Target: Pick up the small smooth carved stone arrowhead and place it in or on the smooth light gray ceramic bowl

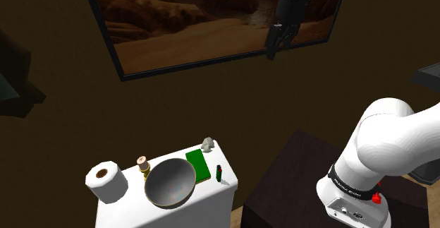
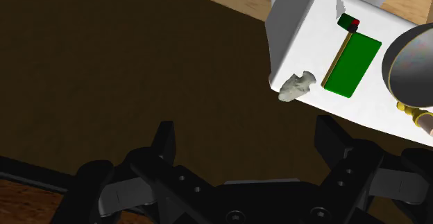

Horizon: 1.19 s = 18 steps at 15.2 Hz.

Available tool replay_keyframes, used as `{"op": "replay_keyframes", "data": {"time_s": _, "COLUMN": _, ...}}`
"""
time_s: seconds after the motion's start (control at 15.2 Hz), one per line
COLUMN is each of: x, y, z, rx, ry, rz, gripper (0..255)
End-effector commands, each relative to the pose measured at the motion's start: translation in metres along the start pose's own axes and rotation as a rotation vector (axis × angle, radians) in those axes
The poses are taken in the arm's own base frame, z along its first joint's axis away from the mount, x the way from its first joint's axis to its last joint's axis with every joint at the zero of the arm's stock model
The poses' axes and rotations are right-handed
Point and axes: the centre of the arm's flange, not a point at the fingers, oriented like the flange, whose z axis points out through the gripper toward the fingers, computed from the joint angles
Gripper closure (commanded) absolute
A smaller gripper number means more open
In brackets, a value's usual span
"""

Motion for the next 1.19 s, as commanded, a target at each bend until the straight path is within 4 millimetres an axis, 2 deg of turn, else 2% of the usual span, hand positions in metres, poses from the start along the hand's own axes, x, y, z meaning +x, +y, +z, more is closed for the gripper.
{"op": "replay_keyframes", "data": {"time_s": 0.0, "x": 0.000, "y": 0.000, "z": 0.000, "rx": 0.000, "ry": 0.000, "rz": 0.000, "gripper": 0}}
{"op": "replay_keyframes", "data": {"time_s": 1.12, "x": 0.066, "y": -0.106, "z": 0.193, "rx": -0.045, "ry": -0.067, "rz": 0.225, "gripper": 0}}
